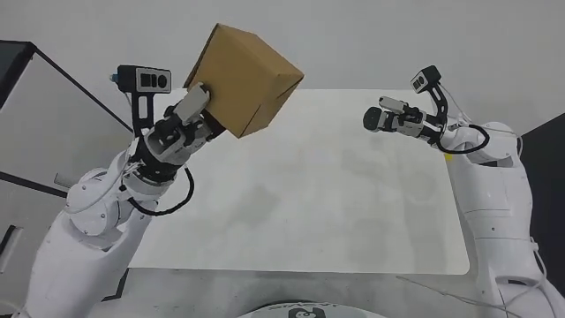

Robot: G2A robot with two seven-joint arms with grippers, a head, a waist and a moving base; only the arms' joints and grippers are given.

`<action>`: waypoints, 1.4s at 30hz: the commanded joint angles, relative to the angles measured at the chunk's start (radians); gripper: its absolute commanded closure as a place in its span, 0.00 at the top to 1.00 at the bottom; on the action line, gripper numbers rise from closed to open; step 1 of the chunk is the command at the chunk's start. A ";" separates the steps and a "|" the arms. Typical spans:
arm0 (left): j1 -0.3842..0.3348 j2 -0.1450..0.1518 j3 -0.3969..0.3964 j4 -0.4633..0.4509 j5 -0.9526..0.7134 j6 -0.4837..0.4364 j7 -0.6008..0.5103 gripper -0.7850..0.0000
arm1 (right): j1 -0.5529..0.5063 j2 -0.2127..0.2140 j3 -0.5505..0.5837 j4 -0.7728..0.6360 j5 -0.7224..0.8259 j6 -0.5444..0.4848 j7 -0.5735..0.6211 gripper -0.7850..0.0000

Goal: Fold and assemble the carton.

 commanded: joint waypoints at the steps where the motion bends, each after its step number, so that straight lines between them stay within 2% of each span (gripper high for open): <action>1: 0.016 -0.006 0.020 -0.022 -0.099 0.026 0.051 0.00 | 0.000 0.000 0.000 0.000 0.000 0.000 0.000 1.00; 4: 0.041 -0.016 0.047 -0.053 -0.219 0.059 0.102 0.00 | 0.000 0.000 0.000 0.000 0.000 0.000 0.000 1.00; 6: 0.046 -0.018 0.052 -0.072 -0.243 0.101 0.106 0.00 | 0.000 0.000 0.000 0.000 0.000 0.000 0.000 1.00; 9: 0.066 -0.028 0.071 -0.095 -0.368 0.113 0.143 0.00 | 0.000 0.000 0.000 0.000 0.000 0.000 0.000 1.00; 10: 0.069 -0.029 0.069 -0.095 -0.378 0.127 0.159 0.00 | 0.000 0.000 0.000 0.000 0.000 0.000 0.000 1.00; 11: 0.052 -0.027 0.056 -0.098 -0.318 0.139 0.124 0.00 | 0.000 0.000 0.000 0.000 0.000 0.000 0.000 1.00; 17: 0.052 -0.027 0.056 -0.098 -0.318 0.139 0.124 0.00 | 0.000 0.000 0.000 0.000 0.000 0.000 0.000 1.00; 22: 0.095 -0.045 0.084 -0.098 -0.484 0.100 0.230 0.00 | 0.000 0.000 0.000 0.000 0.000 0.000 0.000 1.00; 25: 0.108 -0.057 0.102 -0.098 -0.599 0.073 0.245 0.00 | 0.000 0.000 0.000 0.000 0.000 0.000 0.000 1.00; 30: 0.119 -0.070 0.126 -0.098 -0.716 0.085 0.222 0.00 | 0.000 0.000 0.000 0.000 0.000 0.000 0.000 1.00; 33: 0.127 -0.074 0.130 -0.098 -0.709 0.110 0.217 0.00 | 0.000 0.000 0.000 0.000 0.000 0.000 0.000 1.00; 39: 0.134 -0.087 0.146 -0.098 -0.707 0.094 0.199 0.00 | 0.000 0.000 0.000 0.000 0.000 0.000 0.000 1.00; 42: 0.123 -0.089 0.129 -0.098 -0.579 0.086 0.195 0.00 | 0.000 0.000 0.000 0.000 0.000 0.000 0.000 1.00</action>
